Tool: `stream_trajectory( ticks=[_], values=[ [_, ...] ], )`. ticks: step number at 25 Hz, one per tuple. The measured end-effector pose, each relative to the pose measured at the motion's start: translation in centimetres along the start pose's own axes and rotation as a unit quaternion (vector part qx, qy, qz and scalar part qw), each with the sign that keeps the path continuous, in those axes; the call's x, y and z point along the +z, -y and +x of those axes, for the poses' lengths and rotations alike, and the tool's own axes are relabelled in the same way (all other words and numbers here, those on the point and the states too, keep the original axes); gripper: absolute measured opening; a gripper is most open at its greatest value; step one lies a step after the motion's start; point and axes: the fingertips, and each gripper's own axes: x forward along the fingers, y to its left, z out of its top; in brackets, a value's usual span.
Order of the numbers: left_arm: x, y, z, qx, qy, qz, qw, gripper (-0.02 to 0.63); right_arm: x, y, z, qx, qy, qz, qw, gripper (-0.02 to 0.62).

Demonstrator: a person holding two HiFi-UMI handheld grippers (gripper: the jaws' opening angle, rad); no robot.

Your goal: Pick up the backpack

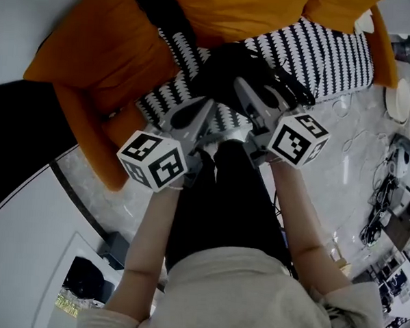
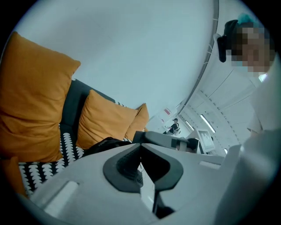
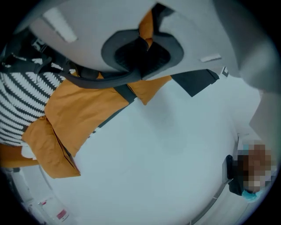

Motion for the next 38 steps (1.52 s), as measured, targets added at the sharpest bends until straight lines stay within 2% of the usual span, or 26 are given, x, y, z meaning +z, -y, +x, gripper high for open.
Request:
stream_trajectory(
  ticks=[8, 14, 17, 24, 29, 33, 38],
  values=[
    [3.0, 4.4, -2.8, -0.012, 0.012, 0.039, 0.9991, 0.008, 3.2, -4.6, -3.3, 0.02, 0.024, -0.018, 0.999, 0.017],
    [6.6, 7.7, -4.5, -0.017, 0.044, 0.071, 0.9964, 0.008, 6.6, -8.1, -5.5, 0.051, 0.041, -0.021, 0.998, 0.015],
    [8.0, 9.1, -5.2, -0.018, 0.052, 0.089, 0.9945, 0.008, 7.8, -10.1, -6.0, 0.071, 0.057, -0.028, 0.995, 0.012],
    [11.3, 11.2, -6.4, -0.02, 0.08, 0.112, 0.9903, 0.008, 12.1, -13.2, -7.6, 0.08, 0.109, -0.036, 0.99, 0.012],
    [14.0, 14.1, -6.6, -0.048, 0.095, 0.135, 0.9851, 0.008, 16.8, -16.8, -9.5, 0.099, 0.144, -0.084, 0.981, 0.012],
    [16.8, 16.8, -7.7, -0.063, 0.134, 0.151, 0.9773, 0.008, 19.3, -20.7, -11.1, 0.118, 0.163, -0.17, 0.965, 0.012],
    [20.2, 20.3, -9.7, -0.085, 0.18, 0.171, 0.9649, 0.008, 21.2, -23.1, -12.6, 0.135, 0.18, -0.186, 0.956, 0.012]
  ],
)
